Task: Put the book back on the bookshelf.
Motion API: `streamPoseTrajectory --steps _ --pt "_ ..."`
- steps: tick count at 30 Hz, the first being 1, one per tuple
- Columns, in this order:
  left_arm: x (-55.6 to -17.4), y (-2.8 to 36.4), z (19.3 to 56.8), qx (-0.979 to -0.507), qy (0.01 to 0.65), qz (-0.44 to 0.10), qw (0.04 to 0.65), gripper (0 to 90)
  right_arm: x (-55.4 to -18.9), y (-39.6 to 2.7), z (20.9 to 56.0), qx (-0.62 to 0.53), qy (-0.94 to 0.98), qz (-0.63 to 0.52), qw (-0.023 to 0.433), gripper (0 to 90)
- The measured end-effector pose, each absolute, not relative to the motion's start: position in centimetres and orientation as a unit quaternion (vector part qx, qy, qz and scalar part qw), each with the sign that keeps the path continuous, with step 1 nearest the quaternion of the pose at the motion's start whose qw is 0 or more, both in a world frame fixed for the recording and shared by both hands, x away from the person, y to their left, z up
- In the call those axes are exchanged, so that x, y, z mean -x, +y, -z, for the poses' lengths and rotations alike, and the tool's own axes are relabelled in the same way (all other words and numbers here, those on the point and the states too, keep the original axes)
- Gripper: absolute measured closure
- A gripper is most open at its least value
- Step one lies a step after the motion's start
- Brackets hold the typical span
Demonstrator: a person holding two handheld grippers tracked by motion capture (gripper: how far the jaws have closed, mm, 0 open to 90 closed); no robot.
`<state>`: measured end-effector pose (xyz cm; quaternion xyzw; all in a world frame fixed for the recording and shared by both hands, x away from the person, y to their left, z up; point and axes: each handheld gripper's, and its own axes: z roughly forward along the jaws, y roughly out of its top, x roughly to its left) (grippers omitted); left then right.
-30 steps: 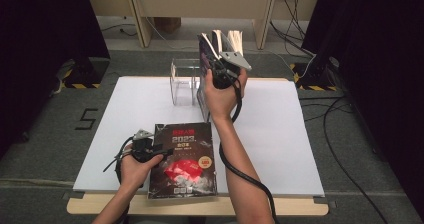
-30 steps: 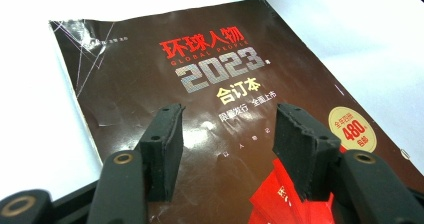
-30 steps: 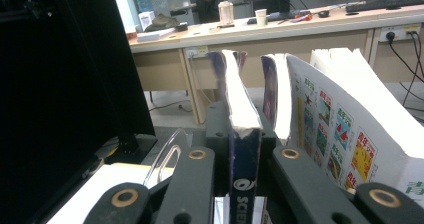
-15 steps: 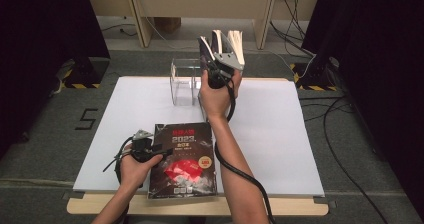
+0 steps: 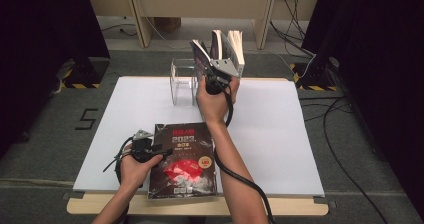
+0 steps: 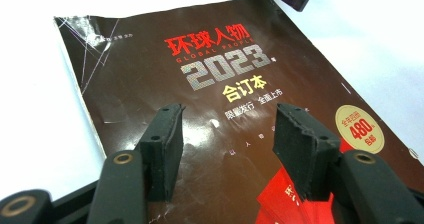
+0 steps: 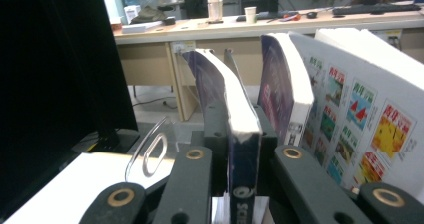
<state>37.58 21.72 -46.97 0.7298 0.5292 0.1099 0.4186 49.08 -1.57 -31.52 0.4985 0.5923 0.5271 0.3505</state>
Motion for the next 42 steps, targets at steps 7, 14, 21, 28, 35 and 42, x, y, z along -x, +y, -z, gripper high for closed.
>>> streamPoseTrajectory --steps 7,14,21,28,35,42 --pt "-37.6 21.3 47.0 -0.738 0.516 -0.121 0.417 44.7 -48.0 -2.4 31.8 -0.501 0.602 -0.526 0.332 77.7" --pt "-37.6 21.1 47.0 -0.740 0.514 -0.122 0.417 44.2 -47.6 -3.3 31.6 -0.501 0.609 -0.522 0.325 72.4" --pt "-37.6 21.1 47.0 -0.741 0.513 -0.119 0.417 44.0 -47.3 -3.9 31.2 -0.510 0.615 -0.516 0.308 70.7" --pt "-37.6 21.1 47.0 -0.739 0.515 -0.118 0.418 43.9 -47.6 -4.4 30.2 -0.534 0.629 -0.490 0.282 76.3" --pt "-37.6 21.2 46.9 -0.740 0.514 -0.120 0.416 43.9 -47.7 -4.4 29.8 -0.546 0.632 -0.465 0.293 83.3" --pt "-37.6 21.1 47.0 -0.740 0.514 -0.119 0.417 44.0 -47.7 -3.9 30.0 -0.536 0.625 -0.472 0.315 84.1"
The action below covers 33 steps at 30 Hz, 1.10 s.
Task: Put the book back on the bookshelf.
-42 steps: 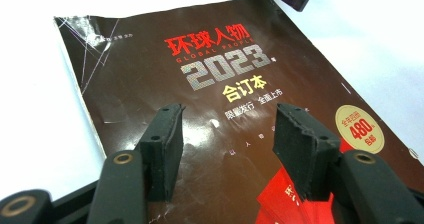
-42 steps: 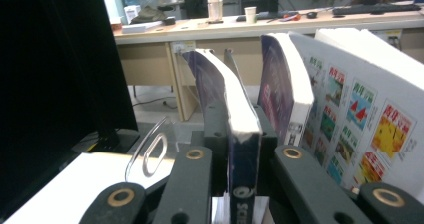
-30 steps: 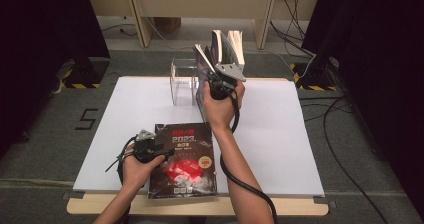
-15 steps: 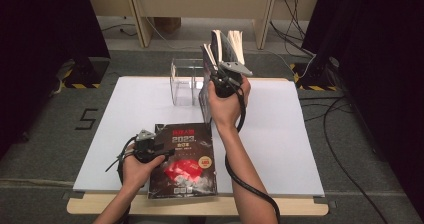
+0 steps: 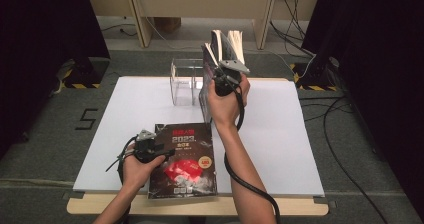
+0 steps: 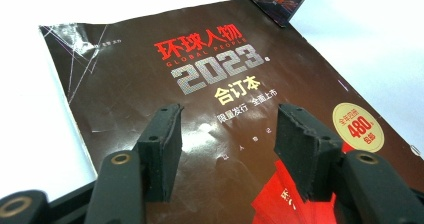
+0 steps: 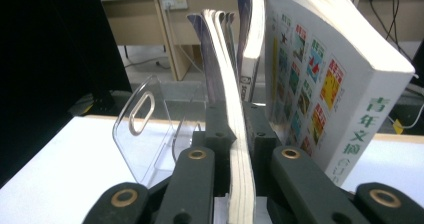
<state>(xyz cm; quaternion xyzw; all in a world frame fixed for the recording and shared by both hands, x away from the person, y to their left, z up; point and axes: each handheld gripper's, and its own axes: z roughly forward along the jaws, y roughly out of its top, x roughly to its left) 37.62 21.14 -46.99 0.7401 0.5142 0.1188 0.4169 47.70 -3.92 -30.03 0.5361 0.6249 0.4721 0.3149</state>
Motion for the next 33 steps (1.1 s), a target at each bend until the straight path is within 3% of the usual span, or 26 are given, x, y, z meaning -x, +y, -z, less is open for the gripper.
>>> streamPoseTrajectory --steps 20,33 --pt "-37.7 21.3 46.9 -0.739 0.514 -0.119 0.418 44.1 -49.1 -2.2 29.5 -0.513 0.605 -0.499 0.348 84.3" --pt "-37.8 21.4 47.0 -0.739 0.513 -0.121 0.419 44.2 -50.8 -1.8 29.8 -0.523 0.594 -0.504 0.347 84.4"
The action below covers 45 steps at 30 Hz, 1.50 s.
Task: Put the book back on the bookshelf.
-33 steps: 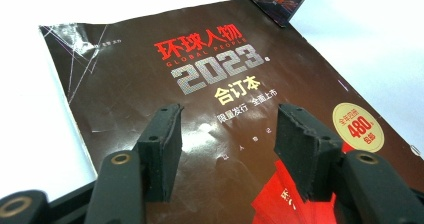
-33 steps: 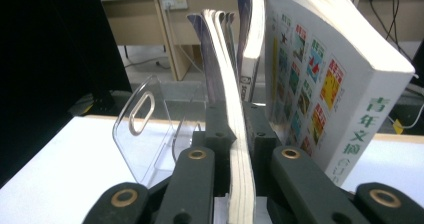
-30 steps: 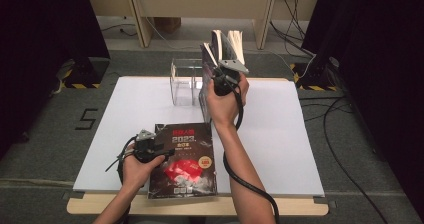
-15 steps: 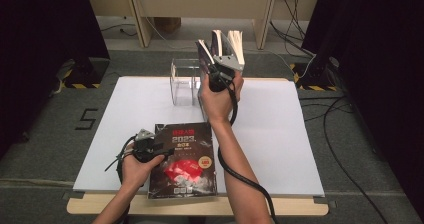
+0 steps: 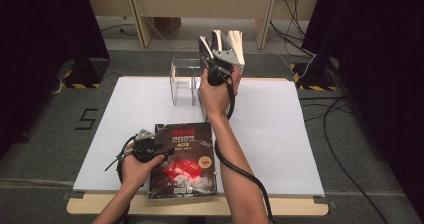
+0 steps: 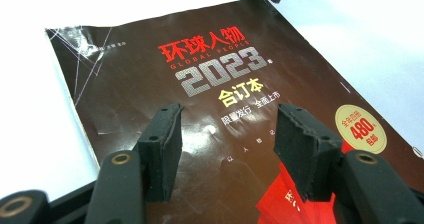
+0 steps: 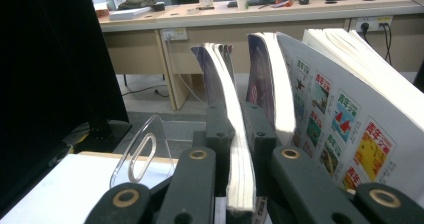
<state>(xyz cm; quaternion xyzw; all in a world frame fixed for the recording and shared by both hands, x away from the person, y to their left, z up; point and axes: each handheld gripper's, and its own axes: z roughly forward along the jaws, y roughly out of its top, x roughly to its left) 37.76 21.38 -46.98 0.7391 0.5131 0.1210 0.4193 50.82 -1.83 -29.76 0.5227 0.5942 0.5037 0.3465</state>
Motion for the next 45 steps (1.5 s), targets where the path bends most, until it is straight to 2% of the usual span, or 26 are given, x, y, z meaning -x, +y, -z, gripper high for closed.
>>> streamPoseTrajectory --steps 10,18,24,35,45 --pt "-37.8 21.4 47.1 -0.739 0.513 -0.121 0.419 44.1 -50.7 -1.5 30.4 -0.520 0.599 -0.491 0.361 82.9" --pt "-37.7 21.2 47.1 -0.742 0.511 -0.120 0.417 44.1 -49.4 -2.1 30.8 -0.520 0.611 -0.485 0.346 71.6" --pt "-37.7 21.0 47.2 -0.743 0.509 -0.119 0.417 44.0 -48.3 -2.8 31.3 -0.516 0.616 -0.486 0.343 66.8" --pt "-37.6 20.7 47.0 -0.745 0.501 -0.122 0.423 43.6 -46.0 -3.8 32.1 -0.510 0.627 -0.494 0.320 64.1" --pt "-37.6 20.5 47.0 -0.744 0.500 -0.123 0.426 43.5 -45.9 -4.4 32.3 -0.518 0.636 -0.487 0.299 67.8"
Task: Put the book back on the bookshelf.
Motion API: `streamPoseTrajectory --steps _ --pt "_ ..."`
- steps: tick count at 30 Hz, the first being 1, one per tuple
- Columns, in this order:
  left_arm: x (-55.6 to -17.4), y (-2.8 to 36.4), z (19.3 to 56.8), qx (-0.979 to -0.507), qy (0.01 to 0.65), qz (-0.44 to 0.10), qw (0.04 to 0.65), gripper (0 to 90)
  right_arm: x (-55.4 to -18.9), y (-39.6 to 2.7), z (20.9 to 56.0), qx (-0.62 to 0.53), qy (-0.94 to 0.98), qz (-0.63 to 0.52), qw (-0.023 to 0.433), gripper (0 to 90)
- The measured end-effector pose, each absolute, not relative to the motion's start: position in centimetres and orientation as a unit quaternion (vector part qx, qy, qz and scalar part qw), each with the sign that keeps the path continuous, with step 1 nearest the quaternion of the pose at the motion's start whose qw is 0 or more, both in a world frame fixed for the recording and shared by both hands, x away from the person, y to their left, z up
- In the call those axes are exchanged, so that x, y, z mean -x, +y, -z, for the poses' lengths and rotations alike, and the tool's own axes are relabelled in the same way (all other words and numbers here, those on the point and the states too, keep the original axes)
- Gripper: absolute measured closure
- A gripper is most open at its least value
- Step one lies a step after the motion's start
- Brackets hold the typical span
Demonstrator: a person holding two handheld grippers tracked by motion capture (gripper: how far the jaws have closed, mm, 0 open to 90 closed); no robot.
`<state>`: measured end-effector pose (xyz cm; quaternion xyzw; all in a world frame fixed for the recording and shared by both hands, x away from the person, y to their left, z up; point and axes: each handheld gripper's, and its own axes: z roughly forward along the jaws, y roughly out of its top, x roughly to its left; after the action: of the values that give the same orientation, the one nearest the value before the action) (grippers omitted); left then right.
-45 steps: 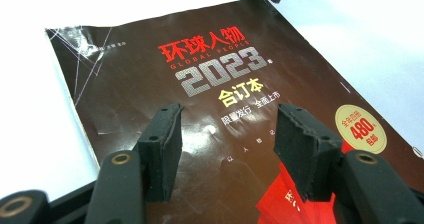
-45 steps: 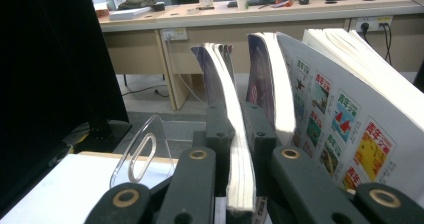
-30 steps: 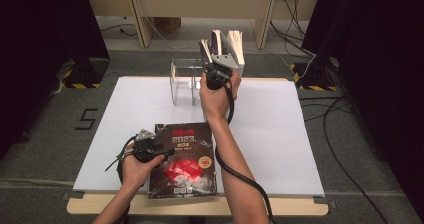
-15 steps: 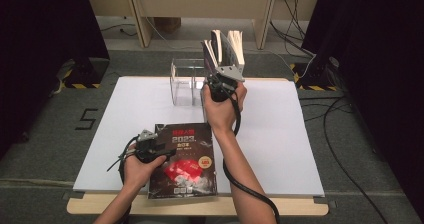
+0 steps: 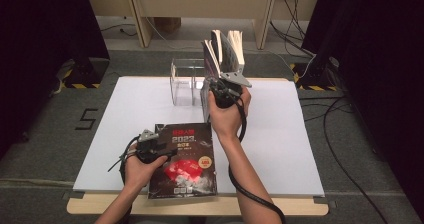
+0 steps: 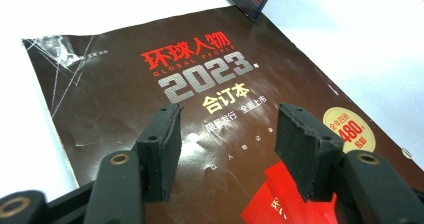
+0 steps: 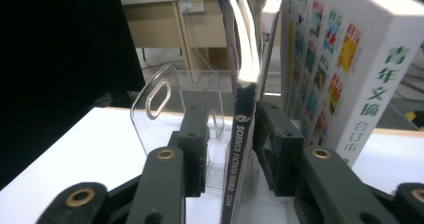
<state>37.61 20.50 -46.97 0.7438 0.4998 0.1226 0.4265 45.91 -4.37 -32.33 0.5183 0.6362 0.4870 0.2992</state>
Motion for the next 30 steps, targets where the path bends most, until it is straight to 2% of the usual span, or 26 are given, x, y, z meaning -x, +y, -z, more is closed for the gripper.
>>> streamPoseTrajectory --steps 6,15,30 --pt "-37.6 20.6 47.0 -0.745 0.499 -0.122 0.426 43.5 -47.4 -4.1 32.6 -0.538 0.647 -0.462 0.280 72.2" --pt "-37.7 20.5 47.0 -0.746 0.498 -0.122 0.425 43.5 -48.1 -3.7 32.5 -0.564 0.642 -0.436 0.282 83.0" --pt "-37.8 20.7 47.1 -0.746 0.498 -0.121 0.426 43.8 -48.4 -2.8 32.1 -0.537 0.632 -0.469 0.304 84.2"
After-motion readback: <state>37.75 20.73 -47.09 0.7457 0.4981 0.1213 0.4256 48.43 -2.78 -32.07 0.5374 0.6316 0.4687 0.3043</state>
